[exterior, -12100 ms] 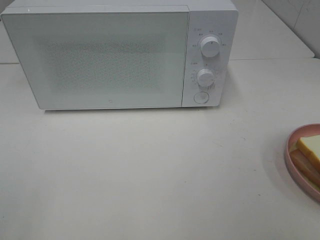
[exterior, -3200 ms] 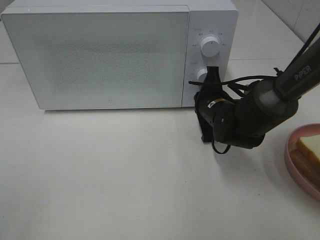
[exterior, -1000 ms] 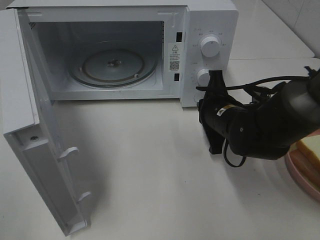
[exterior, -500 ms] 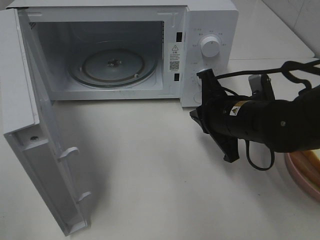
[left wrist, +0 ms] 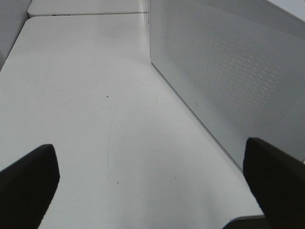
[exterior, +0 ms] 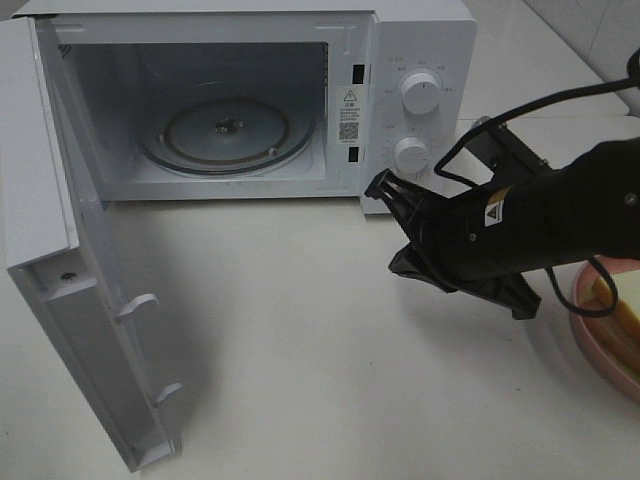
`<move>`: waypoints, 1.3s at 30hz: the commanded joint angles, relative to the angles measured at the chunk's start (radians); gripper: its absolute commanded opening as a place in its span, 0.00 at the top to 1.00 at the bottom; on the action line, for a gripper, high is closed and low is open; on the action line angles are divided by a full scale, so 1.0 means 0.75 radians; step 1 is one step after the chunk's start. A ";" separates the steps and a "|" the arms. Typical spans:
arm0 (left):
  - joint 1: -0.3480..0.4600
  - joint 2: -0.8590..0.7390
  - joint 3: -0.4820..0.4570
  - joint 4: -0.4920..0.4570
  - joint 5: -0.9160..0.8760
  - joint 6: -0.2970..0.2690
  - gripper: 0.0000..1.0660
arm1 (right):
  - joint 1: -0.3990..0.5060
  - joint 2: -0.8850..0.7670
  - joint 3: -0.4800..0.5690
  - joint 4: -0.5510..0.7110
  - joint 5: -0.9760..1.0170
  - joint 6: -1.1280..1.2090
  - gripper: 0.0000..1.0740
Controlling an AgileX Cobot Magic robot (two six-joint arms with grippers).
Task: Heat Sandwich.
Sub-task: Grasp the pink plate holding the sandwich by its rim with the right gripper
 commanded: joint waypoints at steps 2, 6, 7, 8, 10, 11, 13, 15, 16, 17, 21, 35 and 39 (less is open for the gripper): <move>0.001 -0.021 0.003 0.001 -0.009 -0.001 0.08 | -0.013 -0.048 -0.051 -0.081 0.185 -0.156 0.98; 0.001 -0.021 0.003 0.001 -0.009 -0.001 0.08 | -0.012 -0.088 -0.111 -0.175 0.372 -0.407 0.97; 0.001 -0.021 0.003 0.001 -0.009 -0.001 0.08 | -0.012 -0.096 -0.139 -0.217 0.452 -0.539 0.97; 0.001 -0.021 0.003 0.001 -0.009 -0.001 0.08 | -0.012 -0.100 -0.153 -0.231 0.496 -0.609 0.96; 0.001 -0.021 0.003 0.001 -0.009 -0.001 0.08 | -0.012 -0.108 -0.177 -0.228 0.575 -0.735 0.95; 0.001 -0.021 0.003 0.001 -0.009 -0.001 0.08 | -0.012 -0.108 -0.177 -0.228 0.575 -0.735 0.95; 0.001 -0.021 0.003 0.001 -0.009 -0.001 0.08 | -0.012 -0.108 -0.205 -0.224 0.704 -0.861 0.94; 0.001 -0.021 0.003 0.001 -0.009 -0.001 0.08 | -0.012 -0.108 -0.217 -0.224 0.755 -0.904 0.93; 0.001 -0.021 0.003 0.001 -0.009 -0.001 0.08 | -0.012 -0.108 -0.239 -0.224 0.840 -0.977 0.92; 0.001 -0.021 0.003 0.001 -0.009 -0.001 0.08 | -0.012 -0.108 -0.249 -0.224 0.887 -1.011 0.91; 0.001 -0.021 0.003 0.001 -0.009 -0.001 0.08 | -0.012 -0.108 -0.284 -0.225 1.027 -1.095 0.83; 0.001 -0.021 0.003 0.001 -0.009 -0.001 0.08 | -0.012 -0.108 -0.300 -0.228 1.112 -1.173 0.05; 0.001 -0.021 0.003 0.001 -0.009 -0.001 0.08 | -0.012 -0.108 -0.300 -0.236 1.147 -1.173 0.05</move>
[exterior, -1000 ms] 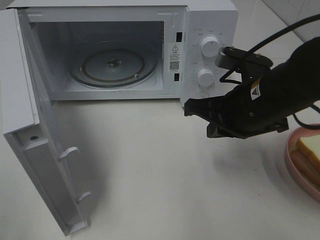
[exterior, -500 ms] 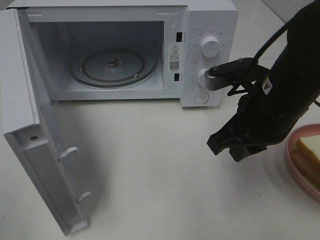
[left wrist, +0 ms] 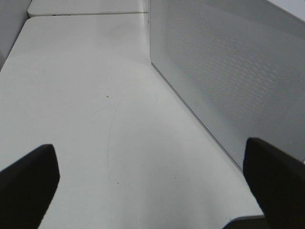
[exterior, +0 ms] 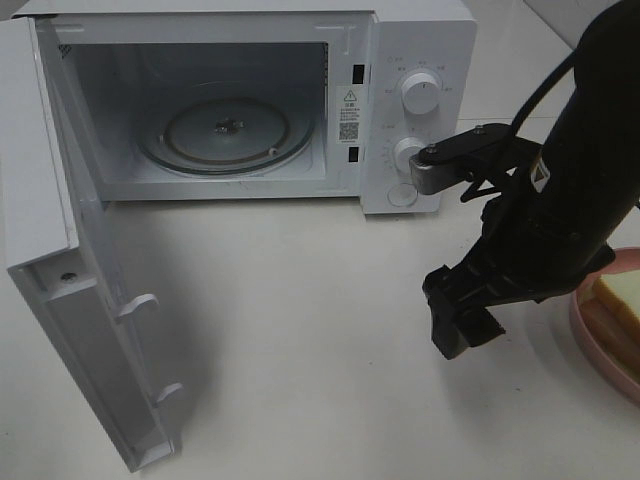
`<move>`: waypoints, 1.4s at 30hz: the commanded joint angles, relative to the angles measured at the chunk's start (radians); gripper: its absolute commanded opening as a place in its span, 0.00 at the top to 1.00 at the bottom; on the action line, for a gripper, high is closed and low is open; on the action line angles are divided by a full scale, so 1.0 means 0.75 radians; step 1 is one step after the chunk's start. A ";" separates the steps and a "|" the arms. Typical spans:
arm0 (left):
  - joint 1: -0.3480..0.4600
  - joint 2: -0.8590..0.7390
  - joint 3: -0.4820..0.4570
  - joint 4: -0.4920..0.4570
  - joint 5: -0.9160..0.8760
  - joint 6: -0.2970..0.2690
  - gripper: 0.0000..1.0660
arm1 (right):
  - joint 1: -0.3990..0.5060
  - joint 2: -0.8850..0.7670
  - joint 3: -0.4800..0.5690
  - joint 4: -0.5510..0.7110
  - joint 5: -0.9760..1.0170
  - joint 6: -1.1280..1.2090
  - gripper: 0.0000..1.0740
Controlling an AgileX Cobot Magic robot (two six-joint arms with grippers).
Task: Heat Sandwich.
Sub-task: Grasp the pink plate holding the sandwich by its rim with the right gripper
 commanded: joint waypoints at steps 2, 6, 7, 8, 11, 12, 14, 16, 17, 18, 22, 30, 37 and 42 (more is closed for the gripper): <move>0.001 -0.021 0.003 0.001 -0.009 -0.001 0.08 | -0.003 -0.011 -0.005 -0.087 0.081 -0.008 0.06; 0.001 -0.021 0.003 0.001 -0.009 -0.001 0.08 | -0.036 -0.011 -0.005 -0.133 0.137 0.025 0.07; 0.001 -0.021 0.003 0.001 -0.009 -0.001 0.08 | -0.068 -0.011 -0.005 -0.133 0.164 0.032 0.08; 0.001 -0.021 0.003 0.001 -0.009 -0.001 0.08 | -0.088 -0.011 -0.005 -0.135 0.176 0.032 0.08; 0.001 -0.021 0.003 0.001 -0.009 -0.001 0.08 | -0.136 -0.011 -0.003 -0.141 0.188 0.032 0.09; 0.001 -0.021 0.003 0.001 -0.009 -0.001 0.08 | -0.149 -0.011 0.000 -0.153 0.189 0.032 0.09; 0.001 -0.021 0.003 0.001 -0.009 -0.001 0.08 | -0.160 -0.011 0.005 -0.161 0.189 0.032 0.09; 0.001 -0.021 0.003 0.001 -0.009 -0.001 0.08 | -0.197 -0.011 0.023 -0.160 0.188 0.032 0.09; 0.001 -0.021 0.003 0.001 -0.009 -0.001 0.08 | -0.209 -0.011 0.032 -0.160 0.187 0.032 0.10; 0.001 -0.021 0.003 0.001 -0.009 -0.001 0.08 | -0.209 -0.011 0.032 -0.160 0.187 0.032 0.10; 0.001 -0.021 0.003 0.001 -0.009 -0.001 0.08 | -0.272 -0.011 0.076 -0.160 0.148 0.032 0.10; 0.001 -0.021 0.003 0.001 -0.009 -0.001 0.08 | -0.364 0.009 0.167 -0.155 0.016 0.028 0.11; 0.001 -0.021 0.003 0.001 -0.009 -0.001 0.08 | -0.376 0.077 0.176 -0.148 -0.068 0.027 0.12; 0.001 -0.021 0.003 0.001 -0.009 -0.001 0.08 | -0.376 0.136 0.176 -0.125 -0.123 0.003 0.13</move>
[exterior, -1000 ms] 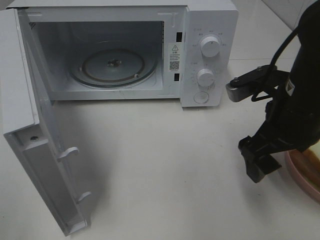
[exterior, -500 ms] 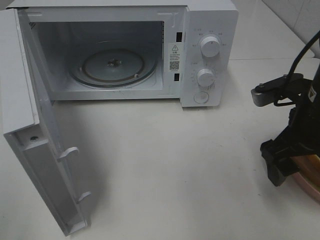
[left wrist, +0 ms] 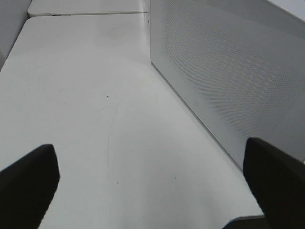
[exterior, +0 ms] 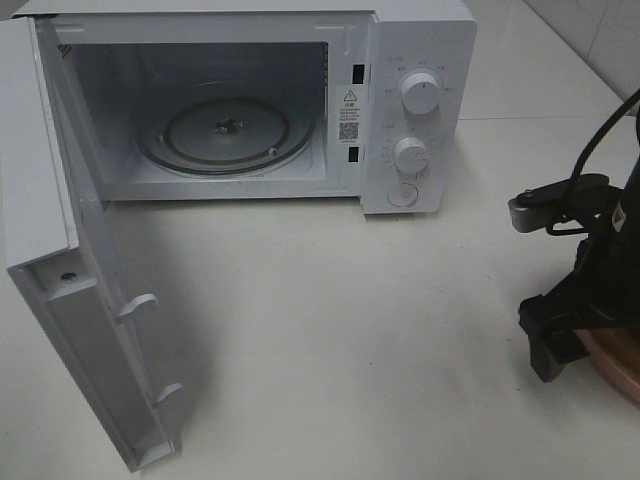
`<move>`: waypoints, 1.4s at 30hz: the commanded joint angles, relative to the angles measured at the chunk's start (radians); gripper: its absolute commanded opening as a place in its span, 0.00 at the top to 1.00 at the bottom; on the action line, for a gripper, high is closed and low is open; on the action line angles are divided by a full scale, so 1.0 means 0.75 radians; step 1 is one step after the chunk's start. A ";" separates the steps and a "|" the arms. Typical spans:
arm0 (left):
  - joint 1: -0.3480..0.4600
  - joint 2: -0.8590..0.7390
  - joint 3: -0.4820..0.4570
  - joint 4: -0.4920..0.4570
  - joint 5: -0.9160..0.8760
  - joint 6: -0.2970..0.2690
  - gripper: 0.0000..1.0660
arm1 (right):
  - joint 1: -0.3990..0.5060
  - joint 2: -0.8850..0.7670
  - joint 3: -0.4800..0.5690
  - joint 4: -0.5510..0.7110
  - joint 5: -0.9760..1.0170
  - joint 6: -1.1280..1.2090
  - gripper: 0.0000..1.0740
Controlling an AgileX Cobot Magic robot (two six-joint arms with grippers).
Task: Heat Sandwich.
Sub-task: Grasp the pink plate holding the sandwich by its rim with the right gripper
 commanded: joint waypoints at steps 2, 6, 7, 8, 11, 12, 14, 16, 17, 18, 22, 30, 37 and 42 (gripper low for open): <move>0.001 -0.021 0.003 0.001 -0.009 -0.001 0.08 | -0.003 0.056 0.004 0.008 -0.064 -0.017 0.13; 0.001 -0.021 0.003 0.001 -0.009 -0.001 0.08 | -0.047 0.099 0.004 -0.004 -0.123 -0.012 0.13; 0.001 -0.021 0.003 0.001 -0.009 -0.001 0.08 | -0.063 0.105 0.004 -0.005 -0.135 -0.012 0.13; 0.001 -0.021 0.003 0.001 -0.009 -0.001 0.08 | -0.063 0.105 0.004 -0.005 -0.135 -0.012 0.13; 0.001 -0.021 0.003 0.001 -0.009 -0.001 0.08 | -0.096 0.127 0.004 0.001 -0.155 -0.019 0.14; 0.001 -0.021 0.003 0.001 -0.009 -0.001 0.08 | -0.096 0.135 0.004 0.004 -0.161 -0.019 0.14; 0.001 -0.021 0.003 0.001 -0.009 -0.001 0.08 | -0.096 0.161 0.004 0.005 -0.171 -0.019 0.14; 0.001 -0.021 0.003 0.001 -0.009 -0.001 0.08 | -0.096 0.189 0.004 0.011 -0.184 -0.023 0.14; 0.001 -0.021 0.003 0.001 -0.009 -0.001 0.08 | -0.096 0.189 0.004 0.011 -0.184 -0.023 0.14; 0.001 -0.021 0.003 0.001 -0.009 -0.001 0.08 | -0.096 0.211 0.004 0.011 -0.203 -0.021 0.15; 0.001 -0.021 0.003 0.001 -0.009 -0.001 0.08 | -0.096 0.240 0.004 0.004 -0.216 -0.021 0.16; 0.001 -0.021 0.003 0.001 -0.009 -0.001 0.08 | -0.096 0.288 0.004 -0.013 -0.235 -0.017 0.19; 0.001 -0.021 0.003 0.001 -0.009 -0.001 0.08 | -0.096 0.291 0.004 -0.057 -0.229 0.041 0.38; 0.001 -0.021 0.003 0.001 -0.009 -0.001 0.08 | -0.096 0.291 0.004 -0.115 -0.221 0.105 0.72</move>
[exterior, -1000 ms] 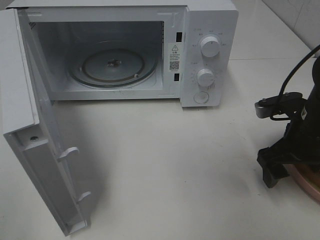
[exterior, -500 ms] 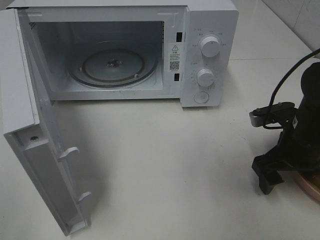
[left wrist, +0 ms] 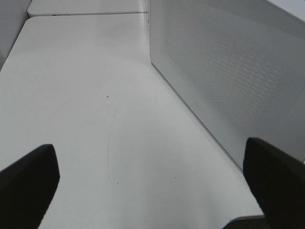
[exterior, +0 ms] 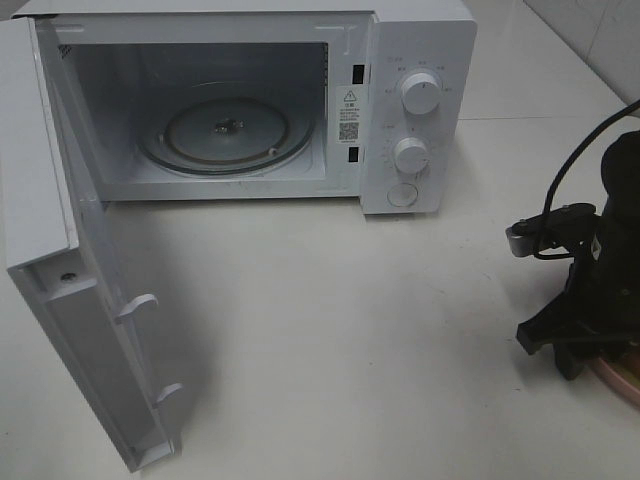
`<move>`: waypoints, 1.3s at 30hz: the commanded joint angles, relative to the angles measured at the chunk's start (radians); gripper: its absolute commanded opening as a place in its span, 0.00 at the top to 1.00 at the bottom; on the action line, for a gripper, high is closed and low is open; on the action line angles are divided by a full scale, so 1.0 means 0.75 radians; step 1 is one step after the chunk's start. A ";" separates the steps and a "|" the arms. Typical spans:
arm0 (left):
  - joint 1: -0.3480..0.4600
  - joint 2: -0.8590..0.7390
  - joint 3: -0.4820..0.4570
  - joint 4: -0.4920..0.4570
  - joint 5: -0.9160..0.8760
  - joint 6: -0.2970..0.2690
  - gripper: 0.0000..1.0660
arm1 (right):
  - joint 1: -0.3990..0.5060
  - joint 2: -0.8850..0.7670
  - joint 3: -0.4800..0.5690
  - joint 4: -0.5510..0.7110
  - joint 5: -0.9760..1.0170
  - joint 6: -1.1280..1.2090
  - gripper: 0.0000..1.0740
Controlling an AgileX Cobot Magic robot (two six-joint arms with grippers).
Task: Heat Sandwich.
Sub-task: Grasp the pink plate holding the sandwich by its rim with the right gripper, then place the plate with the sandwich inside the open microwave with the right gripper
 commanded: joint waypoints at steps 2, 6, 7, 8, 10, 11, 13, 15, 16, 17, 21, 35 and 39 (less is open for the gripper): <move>0.001 -0.021 0.003 0.001 -0.009 -0.001 0.08 | -0.001 0.024 0.009 0.020 -0.011 0.036 0.78; 0.001 -0.021 0.003 0.001 -0.009 -0.001 0.08 | -0.001 0.024 0.009 0.017 0.000 0.035 1.00; 0.001 -0.021 0.003 0.001 -0.009 -0.001 0.08 | -0.001 0.024 0.009 0.017 0.000 0.035 1.00; 0.001 -0.021 0.003 0.001 -0.009 -0.001 0.08 | -0.001 0.024 0.009 0.017 0.004 0.029 1.00; 0.001 -0.021 0.003 0.001 -0.009 -0.001 0.08 | -0.001 0.024 0.009 0.017 0.009 0.025 1.00; 0.001 -0.021 0.003 0.001 -0.009 -0.001 0.08 | -0.001 0.024 0.009 0.017 0.009 0.025 1.00; 0.001 -0.021 0.003 0.001 -0.009 -0.001 0.08 | -0.001 0.020 0.007 0.017 0.023 0.023 1.00; 0.001 -0.021 0.003 0.001 -0.009 -0.001 0.08 | -0.001 0.020 -0.008 0.017 0.055 0.020 1.00; 0.001 -0.021 0.003 0.001 -0.009 -0.001 0.08 | -0.001 0.020 -0.008 0.017 0.055 0.020 1.00; 0.001 -0.021 0.003 0.001 -0.009 -0.001 0.08 | -0.001 0.020 -0.015 0.017 0.067 0.020 1.00; 0.001 -0.021 0.003 0.001 -0.009 -0.001 0.08 | 0.004 0.019 -0.021 0.017 0.091 0.020 1.00; 0.001 -0.021 0.003 0.001 -0.009 -0.001 0.08 | 0.009 -0.083 -0.021 0.012 0.112 0.027 1.00; 0.001 -0.021 0.003 0.001 -0.009 -0.001 0.08 | 0.045 -0.108 -0.021 -0.011 0.121 0.027 1.00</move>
